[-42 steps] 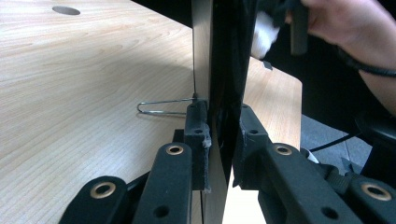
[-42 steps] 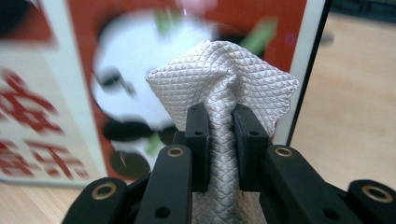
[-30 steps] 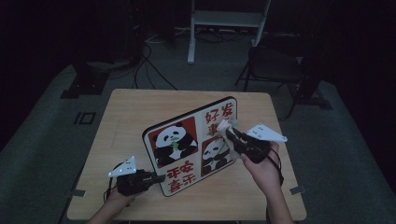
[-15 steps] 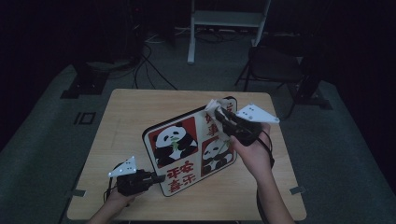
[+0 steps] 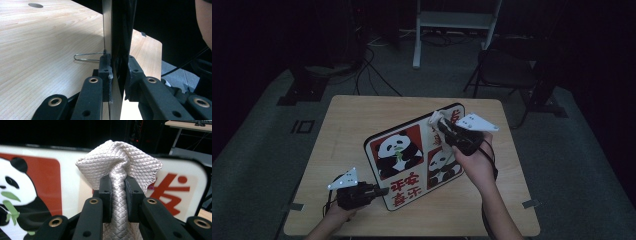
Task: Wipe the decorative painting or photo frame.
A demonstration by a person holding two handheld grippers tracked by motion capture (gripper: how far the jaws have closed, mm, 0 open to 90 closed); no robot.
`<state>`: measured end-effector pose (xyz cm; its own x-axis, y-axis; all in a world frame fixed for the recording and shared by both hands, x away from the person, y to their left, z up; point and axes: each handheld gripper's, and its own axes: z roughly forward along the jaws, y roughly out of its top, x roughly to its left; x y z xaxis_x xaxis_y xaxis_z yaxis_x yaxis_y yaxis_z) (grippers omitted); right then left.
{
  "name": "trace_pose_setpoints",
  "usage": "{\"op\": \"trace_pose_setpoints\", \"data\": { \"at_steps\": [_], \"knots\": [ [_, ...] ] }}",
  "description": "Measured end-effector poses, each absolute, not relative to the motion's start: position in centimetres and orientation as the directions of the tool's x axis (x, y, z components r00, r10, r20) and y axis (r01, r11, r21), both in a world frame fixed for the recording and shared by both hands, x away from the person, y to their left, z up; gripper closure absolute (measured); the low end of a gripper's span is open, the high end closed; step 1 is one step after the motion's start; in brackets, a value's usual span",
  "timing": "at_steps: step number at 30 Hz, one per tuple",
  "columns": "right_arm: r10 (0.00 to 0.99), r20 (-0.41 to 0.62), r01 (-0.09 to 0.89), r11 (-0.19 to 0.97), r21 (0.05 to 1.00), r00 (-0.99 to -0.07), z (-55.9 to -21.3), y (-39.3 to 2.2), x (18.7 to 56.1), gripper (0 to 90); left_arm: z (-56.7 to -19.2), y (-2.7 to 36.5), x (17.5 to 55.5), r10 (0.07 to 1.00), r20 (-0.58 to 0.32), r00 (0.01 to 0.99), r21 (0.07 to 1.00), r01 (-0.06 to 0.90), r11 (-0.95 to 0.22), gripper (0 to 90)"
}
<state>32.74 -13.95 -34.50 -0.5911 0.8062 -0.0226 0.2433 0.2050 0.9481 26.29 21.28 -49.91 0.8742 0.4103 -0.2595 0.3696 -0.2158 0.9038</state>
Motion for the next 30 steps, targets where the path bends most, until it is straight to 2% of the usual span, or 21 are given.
{"op": "trace_pose_setpoints", "data": {
  "at_steps": [30],
  "knots": [
    [0.817,-0.005,0.375,0.270,0.887,-0.576,-42.8,-15.2,30.9,77.9,-49.9,21.1,26.2,0.412,-0.260,0.873,0.903,0.371,-0.216,79.1]
  ]
}}
